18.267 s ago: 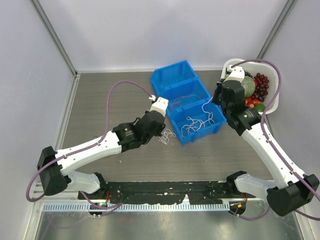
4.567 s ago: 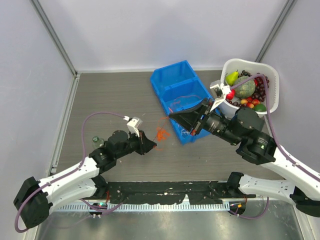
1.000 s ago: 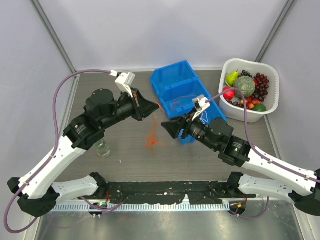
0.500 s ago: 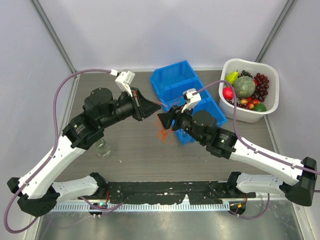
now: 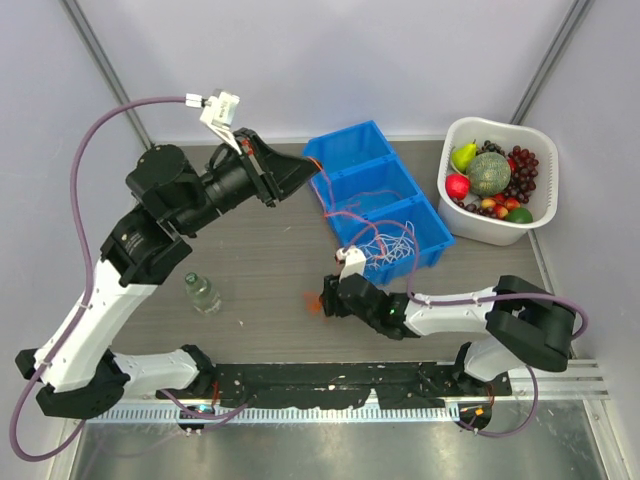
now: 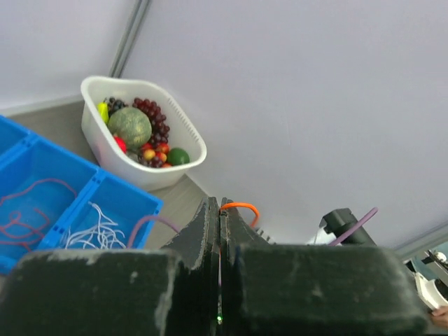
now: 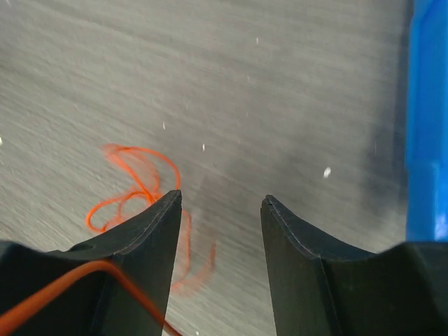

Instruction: Untangle the cables

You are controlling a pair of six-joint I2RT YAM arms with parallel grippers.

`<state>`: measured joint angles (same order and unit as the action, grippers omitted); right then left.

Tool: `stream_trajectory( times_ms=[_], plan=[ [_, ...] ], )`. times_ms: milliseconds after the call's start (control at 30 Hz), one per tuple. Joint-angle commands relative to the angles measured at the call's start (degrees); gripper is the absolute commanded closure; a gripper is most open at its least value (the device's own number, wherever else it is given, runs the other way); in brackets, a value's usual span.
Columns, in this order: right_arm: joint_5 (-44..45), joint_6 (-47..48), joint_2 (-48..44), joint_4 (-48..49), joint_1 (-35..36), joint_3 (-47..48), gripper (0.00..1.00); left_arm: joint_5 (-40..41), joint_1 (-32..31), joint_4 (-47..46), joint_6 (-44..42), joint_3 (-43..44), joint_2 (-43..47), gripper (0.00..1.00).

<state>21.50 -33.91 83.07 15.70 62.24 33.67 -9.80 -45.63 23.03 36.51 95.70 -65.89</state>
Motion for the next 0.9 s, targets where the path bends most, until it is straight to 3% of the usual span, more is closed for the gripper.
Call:
stream_trajectory(
  times_ms=[0, 333, 467, 667, 867],
  plan=[
    [0.8, -3.2, -3.3, 7.2, 1.2, -1.9, 0.46, 3.1, 0.2, 0.3, -3.6, 4.7, 0.0, 1.0],
    [-2.2, 0.0, -7.0, 4.4, 1.2, -2.9, 0.42, 9.2, 0.2, 2.5, -5.8, 2.6, 3.5, 1.0],
    [-0.7, -0.5, -5.1, 8.2, 1.1, -5.7, 0.43, 9.2, 0.1, 2.3, -7.3, 9.6, 2.8, 1.0],
    [-5.1, -2.0, -1.2, 15.7, 1.2, -8.4, 0.43, 11.7, 0.2, 0.3, -11.6, 21.8, 0.3, 1.0],
    [-4.3, -0.4, -8.5, 13.2, 1.3, -9.7, 0.37, 10.9, 0.2, 0.2, -12.2, 25.8, -2.1, 1.0]
  ],
)
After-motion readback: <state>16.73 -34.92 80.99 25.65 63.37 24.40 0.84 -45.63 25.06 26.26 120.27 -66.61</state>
